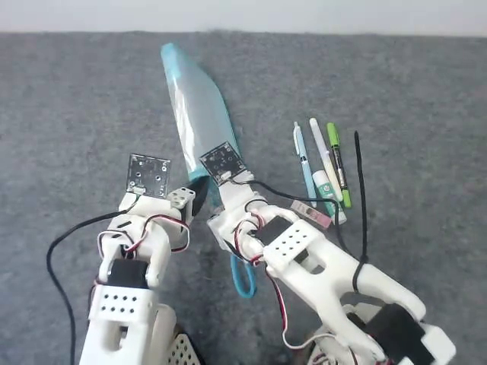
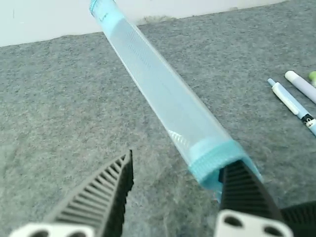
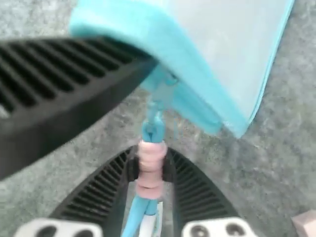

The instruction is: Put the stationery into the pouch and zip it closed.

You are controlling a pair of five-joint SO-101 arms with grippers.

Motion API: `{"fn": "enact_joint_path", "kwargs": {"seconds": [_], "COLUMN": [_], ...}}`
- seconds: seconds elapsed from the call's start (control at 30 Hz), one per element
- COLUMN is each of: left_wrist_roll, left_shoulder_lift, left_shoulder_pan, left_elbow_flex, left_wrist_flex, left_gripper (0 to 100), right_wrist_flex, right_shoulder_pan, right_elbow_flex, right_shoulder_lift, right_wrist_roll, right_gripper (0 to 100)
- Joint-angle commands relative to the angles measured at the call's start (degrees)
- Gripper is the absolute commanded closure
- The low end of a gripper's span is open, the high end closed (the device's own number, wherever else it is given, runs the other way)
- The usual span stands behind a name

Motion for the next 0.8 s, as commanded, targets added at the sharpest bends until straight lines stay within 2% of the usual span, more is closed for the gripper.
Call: {"fn": "enact_joint_path", "kwargs": {"seconds": [0.0, 0.17, 0.3, 0.5, 0.67, 0.77], "left_wrist_roll": [-0.4, -0.4, -0.4, -0.4, -0.4, -0.4], "left_shoulder_lift": [0.2, 0.2, 0.2, 0.2, 0.3, 0.3], "left_shoulder_pan": [0.0, -0.1, 0.0, 0.0, 0.1, 0.2], "left_elbow_flex": [-0.5, -0.5, -0.5, -0.5, -0.5, -0.5], "left_wrist_flex": [-1.4, -1.5, -1.5, -1.5, -1.6, -1.6], "left_gripper": [74, 74, 74, 73, 73, 73], "right_wrist_flex": [3.8, 20.7, 29.1, 37.0, 42.2, 43.7], "right_shoulder_pan": [3.4, 12.0, 14.0, 7.1, -0.8, -2.6], "right_elbow_flex": [-3.4, -10.6, -14.2, -14.2, -14.2, -14.2], "right_shoulder_lift": [-2.5, -7.4, -15.3, -26.9, -32.7, -33.7], "right_wrist_roll": [0.1, 10.3, 12.0, 18.8, 21.8, 22.3], "right_gripper": [99.5, 99.1, 99.1, 99.1, 99.1, 99.1]}}
